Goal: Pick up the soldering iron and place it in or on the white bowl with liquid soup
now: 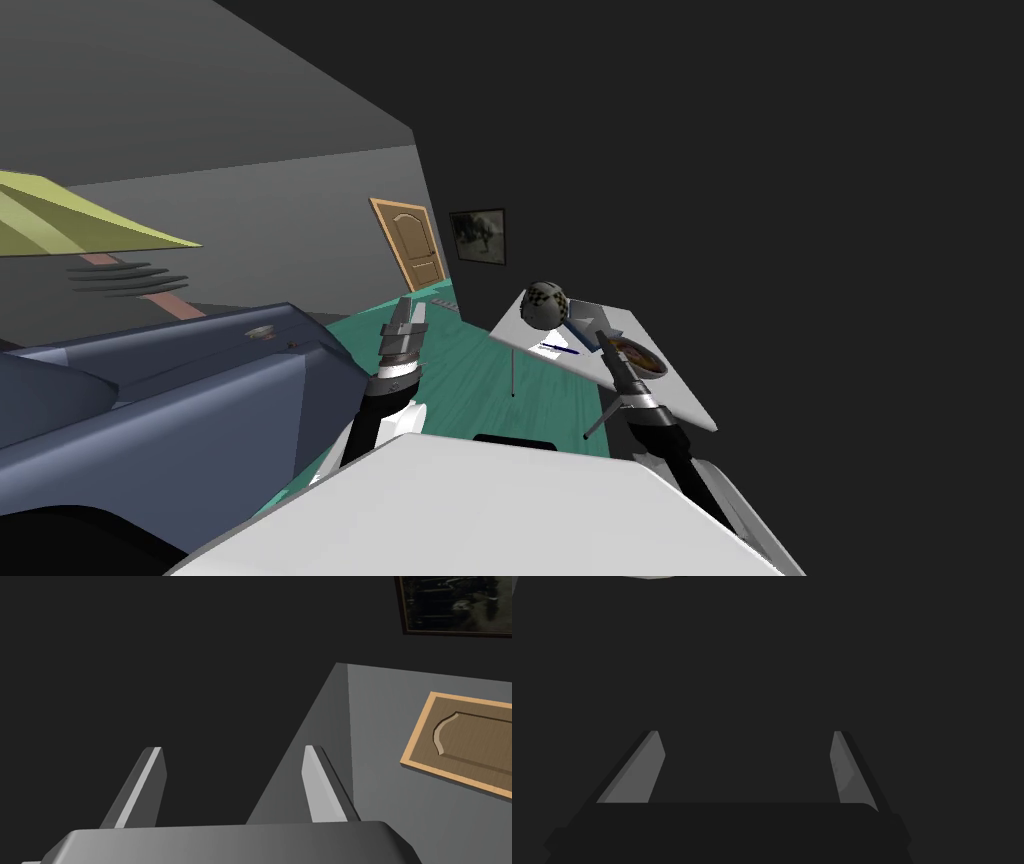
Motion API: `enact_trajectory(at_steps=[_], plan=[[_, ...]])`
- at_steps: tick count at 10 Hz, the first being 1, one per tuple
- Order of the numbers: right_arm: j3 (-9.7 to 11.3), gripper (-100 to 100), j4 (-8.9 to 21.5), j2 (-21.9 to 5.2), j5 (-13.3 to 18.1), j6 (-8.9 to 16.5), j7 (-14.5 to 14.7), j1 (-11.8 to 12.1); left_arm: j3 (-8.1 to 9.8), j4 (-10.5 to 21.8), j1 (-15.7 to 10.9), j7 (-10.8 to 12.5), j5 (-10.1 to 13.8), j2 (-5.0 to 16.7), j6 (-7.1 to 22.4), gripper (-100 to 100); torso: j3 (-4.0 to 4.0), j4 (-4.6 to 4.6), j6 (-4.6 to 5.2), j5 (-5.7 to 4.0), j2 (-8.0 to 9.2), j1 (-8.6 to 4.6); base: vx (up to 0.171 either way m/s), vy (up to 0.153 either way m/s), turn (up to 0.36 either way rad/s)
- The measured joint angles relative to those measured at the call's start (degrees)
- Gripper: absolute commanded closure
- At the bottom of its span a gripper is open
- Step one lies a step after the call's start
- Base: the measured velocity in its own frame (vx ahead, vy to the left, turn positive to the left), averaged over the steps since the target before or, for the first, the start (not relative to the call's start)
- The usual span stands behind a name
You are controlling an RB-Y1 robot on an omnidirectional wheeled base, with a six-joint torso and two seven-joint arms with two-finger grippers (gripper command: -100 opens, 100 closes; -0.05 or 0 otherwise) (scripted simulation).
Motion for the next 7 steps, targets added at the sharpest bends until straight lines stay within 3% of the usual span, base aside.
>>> enact_trajectory(at_steps=[3,7], plan=[[0.0,-100,3.0,-4.8,2.7,-0.4,1.7,0.9,0.0,0.0,0.0,0.0,0.0,0.0,0.0,0,0.02,0.01,0.0,0.0,0.03,0.01,-0.107,0.054,0.008],[0.2,-100,7.5,-10.5,5.7,-1.6,3.4,1.4,0.0,0.0,0.0,0.0,0.0,0.0,0.0,0,-0.09,-0.03,-0.01,0.01,-0.16,0.05,-0.065,0.06,0.027]])
